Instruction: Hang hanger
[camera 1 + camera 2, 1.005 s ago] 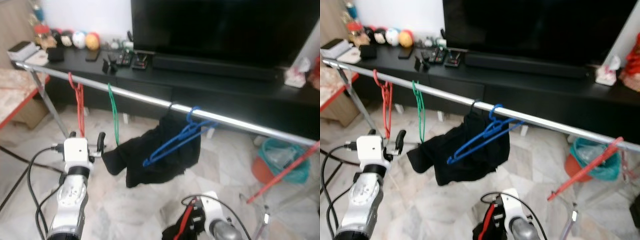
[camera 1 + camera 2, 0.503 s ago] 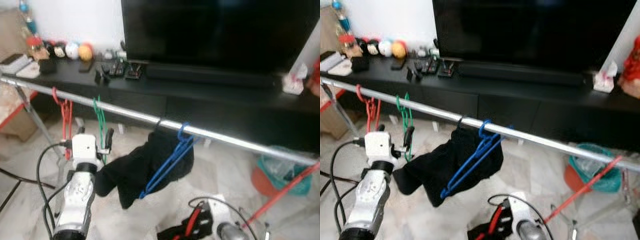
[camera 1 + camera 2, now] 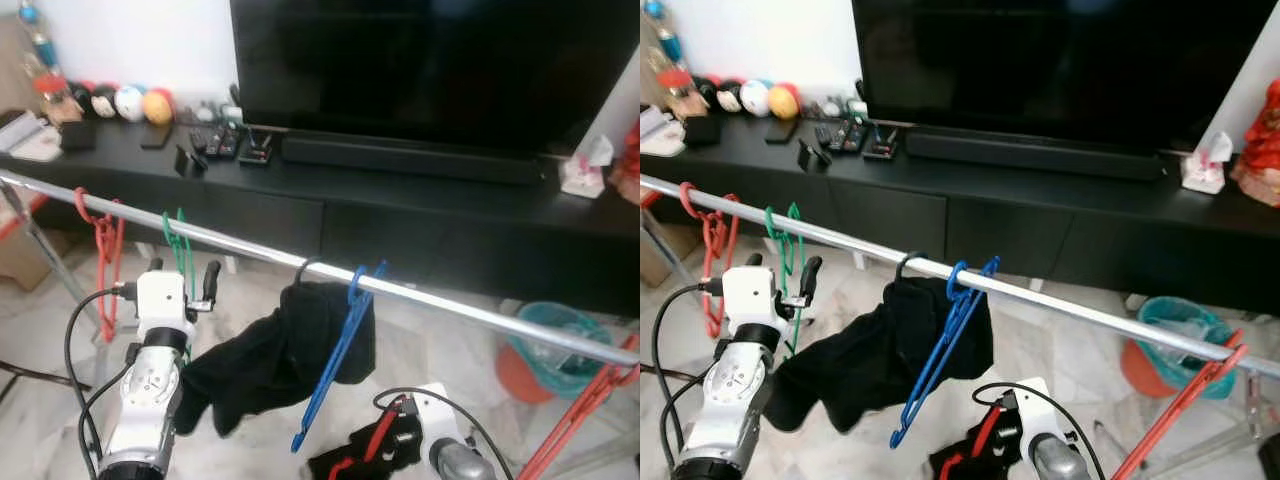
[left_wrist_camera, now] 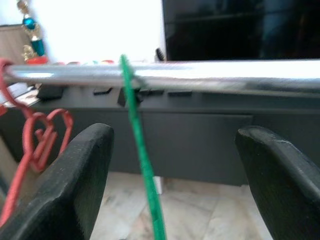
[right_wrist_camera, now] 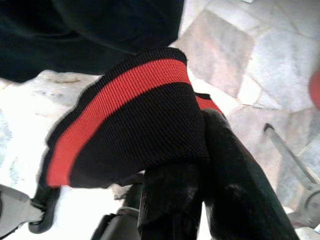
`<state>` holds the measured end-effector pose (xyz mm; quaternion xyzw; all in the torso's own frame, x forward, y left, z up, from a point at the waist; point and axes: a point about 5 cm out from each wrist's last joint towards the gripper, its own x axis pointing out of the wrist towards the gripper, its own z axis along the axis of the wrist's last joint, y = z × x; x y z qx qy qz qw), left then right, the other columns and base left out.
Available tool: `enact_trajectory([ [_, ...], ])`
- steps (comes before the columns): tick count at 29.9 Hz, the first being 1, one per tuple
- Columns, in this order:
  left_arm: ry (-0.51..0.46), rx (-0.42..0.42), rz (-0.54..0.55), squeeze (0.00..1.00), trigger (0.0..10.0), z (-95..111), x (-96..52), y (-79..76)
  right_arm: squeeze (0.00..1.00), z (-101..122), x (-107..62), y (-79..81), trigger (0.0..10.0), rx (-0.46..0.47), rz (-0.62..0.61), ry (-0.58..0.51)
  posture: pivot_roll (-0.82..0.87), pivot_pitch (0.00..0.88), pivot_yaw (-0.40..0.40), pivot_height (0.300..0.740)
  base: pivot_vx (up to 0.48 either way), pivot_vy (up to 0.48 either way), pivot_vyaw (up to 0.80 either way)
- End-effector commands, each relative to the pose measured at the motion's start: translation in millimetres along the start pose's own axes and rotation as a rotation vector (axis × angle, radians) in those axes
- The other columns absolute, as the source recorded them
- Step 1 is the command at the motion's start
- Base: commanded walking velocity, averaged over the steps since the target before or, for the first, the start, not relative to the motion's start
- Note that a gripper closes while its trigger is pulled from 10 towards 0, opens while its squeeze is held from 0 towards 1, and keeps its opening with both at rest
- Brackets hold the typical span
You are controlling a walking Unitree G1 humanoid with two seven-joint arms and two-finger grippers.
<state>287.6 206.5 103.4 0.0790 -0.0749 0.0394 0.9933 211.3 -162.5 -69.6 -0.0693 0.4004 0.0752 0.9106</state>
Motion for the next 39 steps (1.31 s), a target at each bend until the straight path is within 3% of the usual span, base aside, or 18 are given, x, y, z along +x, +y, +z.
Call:
enact_trajectory([
  [1,-0.006,0.0,-0.003,0.0,10.0,6,4.8,1.6,0.0,3,1.0,4.6,10.0,0.0,0.015,-0.009,0.04,0.0,-0.037,0.74,0.0,0.0,0.0],
  [9,0.038,-0.084,-0.008,0.0,10.0,15,25.7,3.2,0.0,1,0.7,6.4,10.0,-0.001,0.019,-0.005,0.03,0.0,-0.026,0.74,0.0,0.0,0.0],
  [15,0.067,-0.134,-0.014,0.0,10.0,25,52.1,12.2,0.0,2,1.0,7.7,10.0,0.0,0.02,-0.008,0.02,0.0,-0.018,0.74,0.0,0.0,0.0],
  [16,0.099,-0.148,-0.019,0.42,10.0,24,60.7,15.3,0.0,3,1.2,7.7,10.0,-0.002,0.02,-0.01,0.02,0.0,-0.015,0.74,0.0,0.0,0.0],
  [17,0.112,-0.153,-0.018,0.42,10.0,24,63.3,16.4,0.0,3,1.3,7.7,10.0,-0.002,0.02,-0.011,0.02,0.0,-0.015,0.74,0.0,0.0,0.0],
  [18,0.129,-0.165,-0.025,1.0,10.0,25,69.2,19.0,0.0,4,1.4,7.4,10.0,0.001,0.019,-0.015,0.01,0.0,-0.011,0.74,0.0,0.0,0.0],
  [28,0.264,-0.163,-0.021,1.0,10.0,21,86.2,25.5,0.0,6,0.6,-0.4,10.0,0.021,-0.004,-0.035,-0.02,0.0,-0.008,0.74,0.0,0.0,0.0],
  [35,0.359,-0.207,-0.046,0.97,10.0,10,86.6,20.8,0.0,5,0.0,-4.2,10.0,0.025,-0.013,-0.039,-0.03,0.0,-0.012,0.74,0.0,0.0,0.0],
  [36,0.357,-0.211,-0.059,0.82,10.0,10,86.1,20.1,0.0,5,0.0,-4.4,10.0,0.025,-0.014,-0.039,-0.03,0.0,-0.012,0.74,0.0,0.0,0.0],
  [37,0.266,-0.214,-0.093,0.0,10.0,18,84.3,19.7,0.0,5,-0.3,-5.3,10.0,0.034,-0.02,-0.043,-0.04,0.0,-0.012,0.74,0.0,0.0,0.0],
  [38,0.18,-0.219,-0.078,0.0,10.0,26,80.0,23.2,0.0,4,-0.6,-5.8,10.0,0.034,-0.021,-0.043,-0.03,0.0,-0.014,0.74,0.0,0.0,0.0],
  [39,0.163,-0.222,-0.071,0.0,10.0,27,78.8,24.3,0.0,4,-0.6,-5.9,10.0,0.033,-0.021,-0.043,-0.03,0.0,-0.014,0.74,0.0,0.0,0.0],
])
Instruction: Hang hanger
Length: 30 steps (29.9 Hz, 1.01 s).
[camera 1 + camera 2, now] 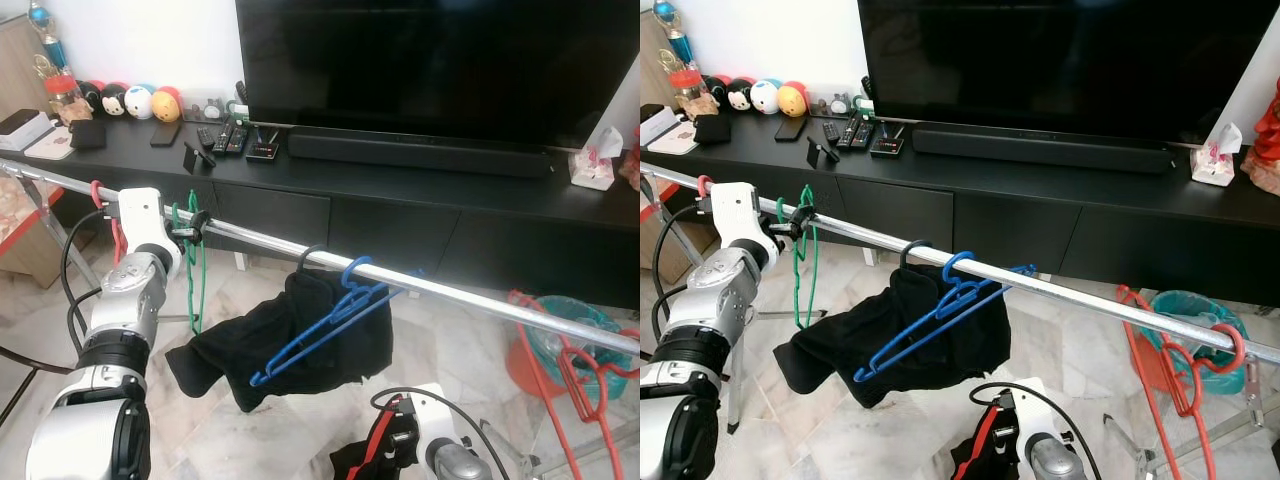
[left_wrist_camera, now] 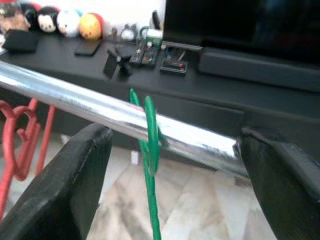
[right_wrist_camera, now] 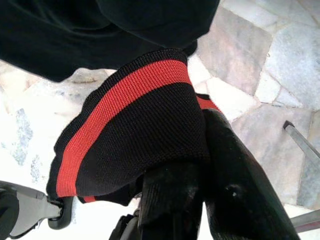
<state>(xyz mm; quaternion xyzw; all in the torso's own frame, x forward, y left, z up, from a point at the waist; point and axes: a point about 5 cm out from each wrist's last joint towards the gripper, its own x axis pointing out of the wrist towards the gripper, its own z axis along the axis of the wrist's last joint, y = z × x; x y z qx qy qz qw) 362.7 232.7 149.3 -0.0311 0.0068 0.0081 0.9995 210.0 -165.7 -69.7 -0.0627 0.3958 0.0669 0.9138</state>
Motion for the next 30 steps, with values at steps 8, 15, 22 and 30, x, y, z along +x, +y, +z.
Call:
enact_trajectory([
  [8,-0.203,0.003,-0.015,0.0,10.0,19,-36.5,2.4,0.0,4,0.0,-4.4,10.0,0.006,-0.005,-0.028,-0.02,0.0,-0.028,0.74,0.0,0.0,0.0],
  [15,-0.099,0.071,-0.03,0.0,10.0,0,-65.0,1.0,0.0,-1,-1.2,-4.4,10.0,-0.001,0.0,-0.011,-0.01,0.0,-0.032,0.74,0.0,0.0,0.0],
  [22,0.071,0.123,0.051,0.0,10.0,-26,-79.0,13.4,0.0,-3,-1.6,-5.8,10.0,-0.004,0.002,0.002,-0.01,0.0,-0.033,0.74,0.0,0.0,0.0],
  [30,0.13,0.061,0.033,0.0,10.0,-26,-52.8,0.7,0.0,-5,-2.0,-2.9,10.0,-0.003,0.005,0.008,-0.02,0.0,-0.023,0.74,0.0,0.0,0.0],
])
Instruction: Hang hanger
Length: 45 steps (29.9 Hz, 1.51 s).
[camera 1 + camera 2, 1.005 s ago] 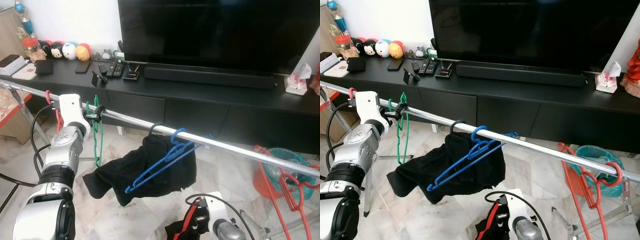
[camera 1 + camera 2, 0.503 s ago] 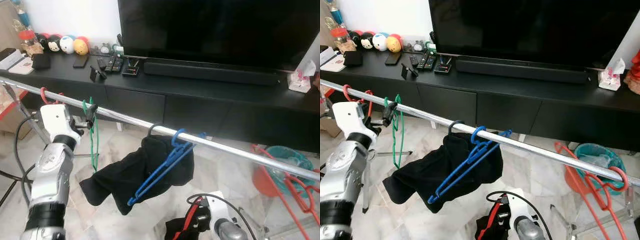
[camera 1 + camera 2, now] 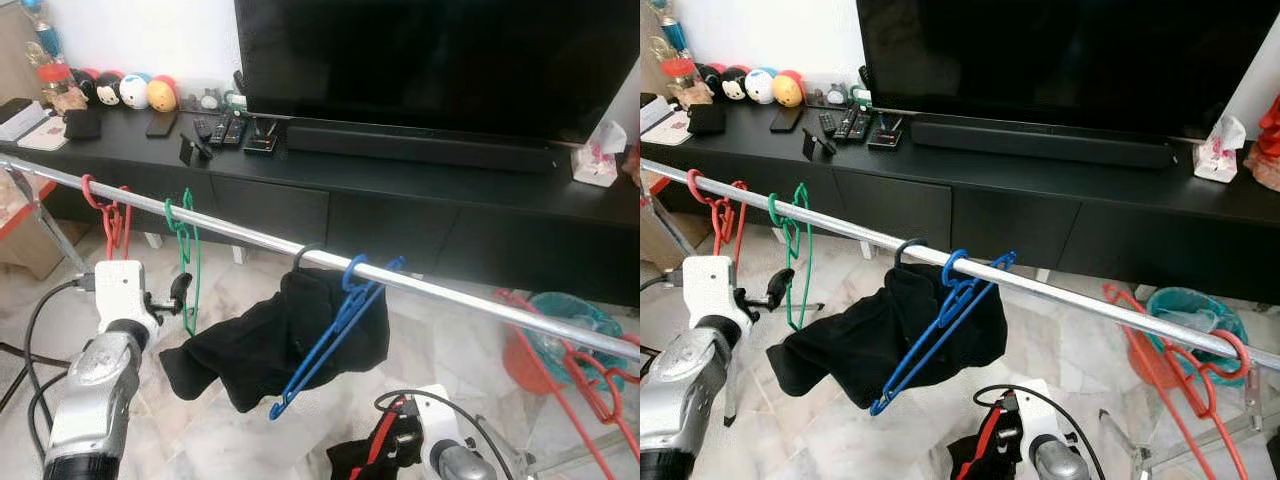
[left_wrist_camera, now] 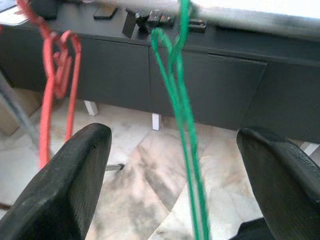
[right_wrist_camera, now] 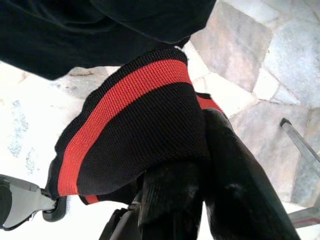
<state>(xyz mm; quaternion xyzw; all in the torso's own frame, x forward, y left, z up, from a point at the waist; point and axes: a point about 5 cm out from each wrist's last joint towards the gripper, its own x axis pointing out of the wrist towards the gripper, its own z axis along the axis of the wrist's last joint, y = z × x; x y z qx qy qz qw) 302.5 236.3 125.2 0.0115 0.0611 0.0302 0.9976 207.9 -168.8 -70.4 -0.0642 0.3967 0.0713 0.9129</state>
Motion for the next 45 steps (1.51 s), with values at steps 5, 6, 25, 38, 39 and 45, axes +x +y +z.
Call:
enact_trajectory([
  [5,0.053,-0.021,-0.012,0.0,10.0,5,34.9,-12.7,0.0,-9,-2.8,0.5,10.0,0.005,0.003,0.015,-0.04,0.0,-0.016,0.74,0.0,0.0,0.0],
  [6,0.054,-0.017,-0.008,0.0,10.0,6,37.1,-12.8,0.0,-10,-3.0,0.4,10.0,0.005,0.003,0.016,-0.04,0.0,-0.016,0.74,0.0,0.0,0.0],
  [25,0.12,-0.029,0.128,0.0,10.0,9,70.5,2.5,0.0,-23,-8.6,-4.3,10.0,0.006,0.011,0.025,-0.08,0.0,-0.02,0.74,0.0,0.0,0.0],
  [38,0.126,-0.05,0.125,0.0,0.0,7,73.2,-3.7,0.0,-22,-8.0,-2.3,10.0,0.009,0.01,0.026,-0.09,0.0,-0.021,0.74,0.0,0.0,0.0],
  [39,0.127,-0.05,0.126,0.0,0.0,6,73.2,-3.8,0.0,-22,-8.0,-2.3,10.0,0.009,0.009,0.027,-0.09,0.0,-0.021,0.74,0.0,0.0,0.0],
  [45,0.133,-0.052,0.115,0.0,0.0,4,72.9,-4.5,0.0,-25,-9.0,-2.3,10.0,0.012,0.011,0.031,-0.09,0.0,-0.018,0.74,0.0,0.0,0.0],
])
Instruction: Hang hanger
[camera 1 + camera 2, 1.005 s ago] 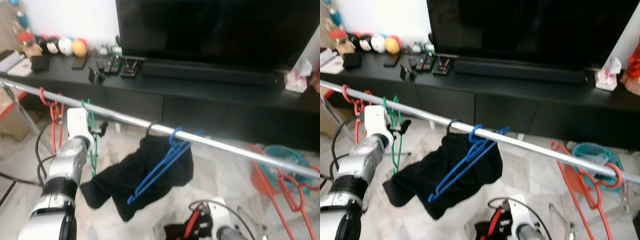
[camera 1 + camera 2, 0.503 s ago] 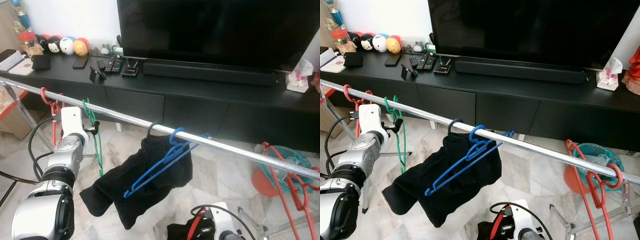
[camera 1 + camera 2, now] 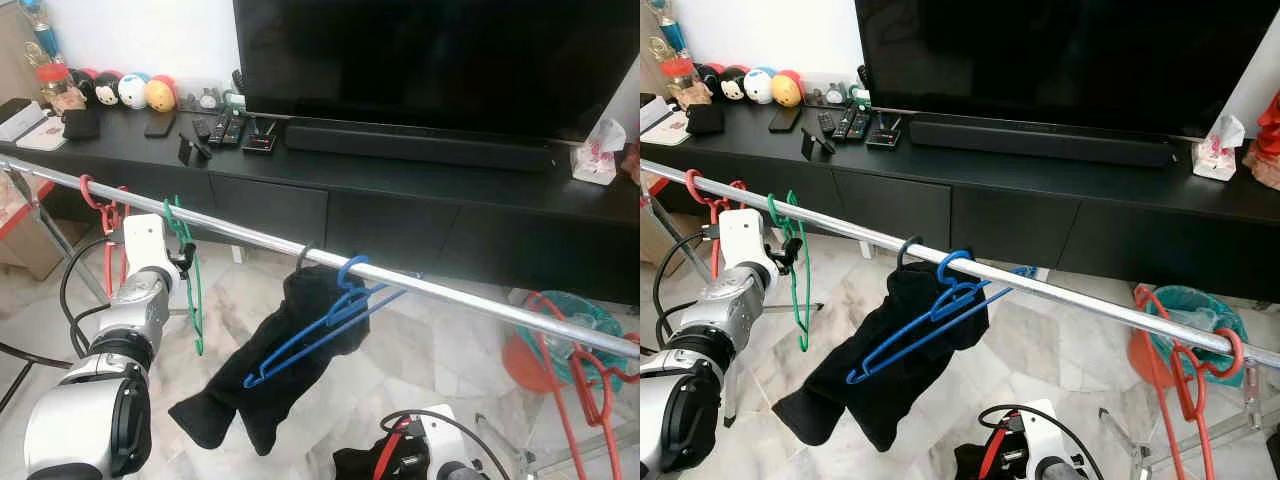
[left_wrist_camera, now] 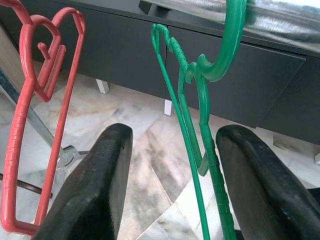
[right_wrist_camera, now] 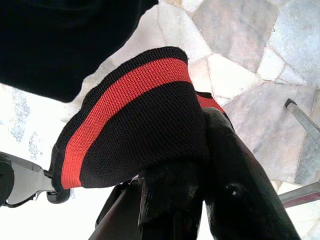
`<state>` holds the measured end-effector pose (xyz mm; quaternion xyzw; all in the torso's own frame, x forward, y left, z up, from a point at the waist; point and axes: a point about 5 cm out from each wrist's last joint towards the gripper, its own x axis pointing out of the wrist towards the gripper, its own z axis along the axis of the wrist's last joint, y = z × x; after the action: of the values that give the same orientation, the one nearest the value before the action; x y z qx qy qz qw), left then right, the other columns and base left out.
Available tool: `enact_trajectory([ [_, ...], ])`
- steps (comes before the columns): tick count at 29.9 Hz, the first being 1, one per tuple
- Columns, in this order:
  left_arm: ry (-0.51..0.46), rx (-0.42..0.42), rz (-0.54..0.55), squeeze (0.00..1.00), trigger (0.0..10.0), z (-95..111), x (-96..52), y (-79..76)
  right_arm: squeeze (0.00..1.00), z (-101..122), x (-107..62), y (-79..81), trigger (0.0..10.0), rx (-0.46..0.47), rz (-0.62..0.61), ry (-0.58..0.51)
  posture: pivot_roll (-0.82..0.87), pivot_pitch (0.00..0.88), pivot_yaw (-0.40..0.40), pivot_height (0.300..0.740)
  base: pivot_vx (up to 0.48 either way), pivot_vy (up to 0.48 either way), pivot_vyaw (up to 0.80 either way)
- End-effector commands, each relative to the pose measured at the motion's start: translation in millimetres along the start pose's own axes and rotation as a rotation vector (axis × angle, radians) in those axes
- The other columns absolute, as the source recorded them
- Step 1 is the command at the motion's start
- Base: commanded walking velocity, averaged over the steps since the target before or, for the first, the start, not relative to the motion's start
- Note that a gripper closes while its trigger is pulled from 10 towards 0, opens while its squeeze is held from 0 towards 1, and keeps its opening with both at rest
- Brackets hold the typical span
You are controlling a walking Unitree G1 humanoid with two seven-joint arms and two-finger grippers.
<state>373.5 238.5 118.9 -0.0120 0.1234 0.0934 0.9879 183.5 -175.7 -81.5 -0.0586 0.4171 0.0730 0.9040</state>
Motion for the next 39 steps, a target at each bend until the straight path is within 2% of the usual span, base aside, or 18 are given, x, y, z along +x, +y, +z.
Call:
enact_trajectory([
  [1,0.005,0.0,-0.007,0.0,0.0,2,1.2,-2.5,0.0,1,-0.2,-0.6,10.0,0.002,-0.001,-0.012,-0.09,0.0,-0.018,0.74,0.0,0.0,0.0],
  [30,0.028,0.024,-0.097,0.0,0.0,-3,1.0,-13.1,0.0,7,1.6,1.4,10.0,0.008,0.0,-0.029,-0.08,0.0,-0.011,0.74,0.0,0.0,0.0],
  [39,0.024,0.038,-0.095,0.0,0.0,-7,-1.0,-7.5,0.0,9,2.6,4.2,10.0,0.01,0.003,-0.03,-0.07,0.0,-0.008,0.74,0.0,0.0,0.0],
])
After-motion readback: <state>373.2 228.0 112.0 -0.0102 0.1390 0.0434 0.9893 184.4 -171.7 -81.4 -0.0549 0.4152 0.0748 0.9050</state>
